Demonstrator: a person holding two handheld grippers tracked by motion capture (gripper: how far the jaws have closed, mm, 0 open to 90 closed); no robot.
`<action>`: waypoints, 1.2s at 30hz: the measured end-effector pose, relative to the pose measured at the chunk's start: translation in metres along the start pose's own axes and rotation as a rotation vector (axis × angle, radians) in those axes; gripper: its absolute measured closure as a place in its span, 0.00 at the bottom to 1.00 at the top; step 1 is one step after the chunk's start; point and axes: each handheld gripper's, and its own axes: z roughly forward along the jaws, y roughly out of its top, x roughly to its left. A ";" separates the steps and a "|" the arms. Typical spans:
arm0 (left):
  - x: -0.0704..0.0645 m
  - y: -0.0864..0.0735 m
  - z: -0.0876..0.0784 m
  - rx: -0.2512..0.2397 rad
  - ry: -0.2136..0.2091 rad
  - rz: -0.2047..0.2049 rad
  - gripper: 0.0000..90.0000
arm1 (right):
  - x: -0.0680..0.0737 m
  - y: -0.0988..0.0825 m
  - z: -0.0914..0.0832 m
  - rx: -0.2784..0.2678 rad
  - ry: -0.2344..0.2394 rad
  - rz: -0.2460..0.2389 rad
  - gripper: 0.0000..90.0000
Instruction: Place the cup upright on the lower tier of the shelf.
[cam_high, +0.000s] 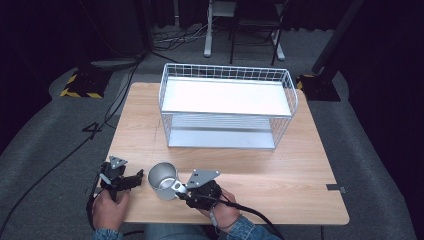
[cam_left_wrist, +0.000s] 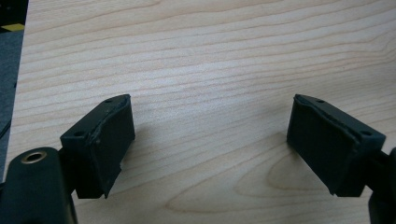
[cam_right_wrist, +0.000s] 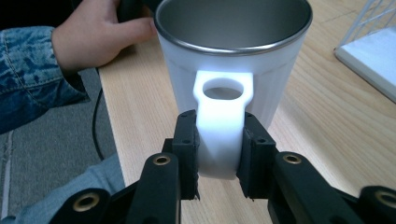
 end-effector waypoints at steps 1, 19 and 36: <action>0.000 0.000 0.000 0.000 0.000 0.000 0.17 | 0.000 0.000 -0.001 -0.009 -0.001 0.002 0.80; 0.000 0.000 0.000 0.000 0.000 0.000 0.17 | -0.016 0.013 -0.021 -0.106 -0.050 0.043 0.80; 0.000 0.001 0.000 0.000 0.002 0.006 0.17 | -0.063 0.033 -0.024 -0.153 -0.161 0.127 0.80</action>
